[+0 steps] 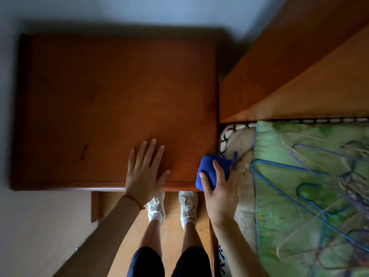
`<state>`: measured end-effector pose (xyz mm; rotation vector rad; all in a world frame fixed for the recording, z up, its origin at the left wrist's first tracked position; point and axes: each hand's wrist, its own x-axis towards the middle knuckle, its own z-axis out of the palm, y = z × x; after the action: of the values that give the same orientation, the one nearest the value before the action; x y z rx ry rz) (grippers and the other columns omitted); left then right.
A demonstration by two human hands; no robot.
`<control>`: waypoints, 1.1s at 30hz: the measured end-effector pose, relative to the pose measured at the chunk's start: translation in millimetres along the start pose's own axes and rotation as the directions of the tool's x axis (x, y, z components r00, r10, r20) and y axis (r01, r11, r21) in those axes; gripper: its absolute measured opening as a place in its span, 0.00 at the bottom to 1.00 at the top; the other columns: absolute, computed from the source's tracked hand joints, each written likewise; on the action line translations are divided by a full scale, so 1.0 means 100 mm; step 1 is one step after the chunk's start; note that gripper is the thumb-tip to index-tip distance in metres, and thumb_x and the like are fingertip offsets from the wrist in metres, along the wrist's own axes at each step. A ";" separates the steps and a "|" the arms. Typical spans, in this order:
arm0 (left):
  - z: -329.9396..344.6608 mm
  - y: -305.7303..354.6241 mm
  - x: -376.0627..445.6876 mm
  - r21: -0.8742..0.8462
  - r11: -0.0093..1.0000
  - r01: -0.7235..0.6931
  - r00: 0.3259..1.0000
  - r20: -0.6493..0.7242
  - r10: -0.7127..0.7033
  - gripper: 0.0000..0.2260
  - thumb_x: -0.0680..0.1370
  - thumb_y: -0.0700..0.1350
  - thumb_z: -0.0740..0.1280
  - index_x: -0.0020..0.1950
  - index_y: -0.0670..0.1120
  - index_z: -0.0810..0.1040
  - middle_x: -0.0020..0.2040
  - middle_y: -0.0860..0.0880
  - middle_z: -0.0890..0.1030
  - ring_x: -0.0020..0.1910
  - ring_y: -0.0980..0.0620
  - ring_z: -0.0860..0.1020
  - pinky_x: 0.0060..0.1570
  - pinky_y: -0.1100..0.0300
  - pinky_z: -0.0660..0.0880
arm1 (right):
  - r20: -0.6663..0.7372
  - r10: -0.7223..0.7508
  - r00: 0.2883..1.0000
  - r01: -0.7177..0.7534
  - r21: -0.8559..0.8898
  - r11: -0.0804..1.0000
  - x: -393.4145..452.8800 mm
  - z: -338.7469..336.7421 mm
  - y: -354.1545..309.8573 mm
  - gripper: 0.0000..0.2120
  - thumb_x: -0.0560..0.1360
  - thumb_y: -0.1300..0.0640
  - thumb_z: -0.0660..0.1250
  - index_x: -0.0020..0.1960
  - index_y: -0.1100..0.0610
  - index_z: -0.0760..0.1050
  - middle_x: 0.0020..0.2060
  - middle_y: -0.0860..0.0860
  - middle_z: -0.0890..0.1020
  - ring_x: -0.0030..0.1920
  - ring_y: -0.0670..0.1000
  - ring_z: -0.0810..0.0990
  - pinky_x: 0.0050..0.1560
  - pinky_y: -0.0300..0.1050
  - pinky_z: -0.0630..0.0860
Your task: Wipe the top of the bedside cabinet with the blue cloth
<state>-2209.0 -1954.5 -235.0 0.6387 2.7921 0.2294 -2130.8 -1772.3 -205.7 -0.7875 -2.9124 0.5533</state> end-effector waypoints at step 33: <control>-0.12 -0.40 0.66 -0.006 0.987 -0.162 0.983 -0.089 0.161 0.30 0.78 0.63 0.50 0.70 0.43 0.66 0.70 0.38 0.67 0.70 0.39 0.60 0.68 0.41 0.49 | -0.247 0.205 0.947 -0.203 0.034 0.979 0.66 0.49 -0.59 0.21 0.74 0.45 0.61 0.56 0.61 0.76 0.48 0.64 0.75 0.47 0.62 0.75 0.41 0.53 0.77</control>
<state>-2286.1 -1961.7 -246.3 0.8738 2.8205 0.3155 -2224.0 -1802.3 -231.1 -1.0805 -2.6149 0.4433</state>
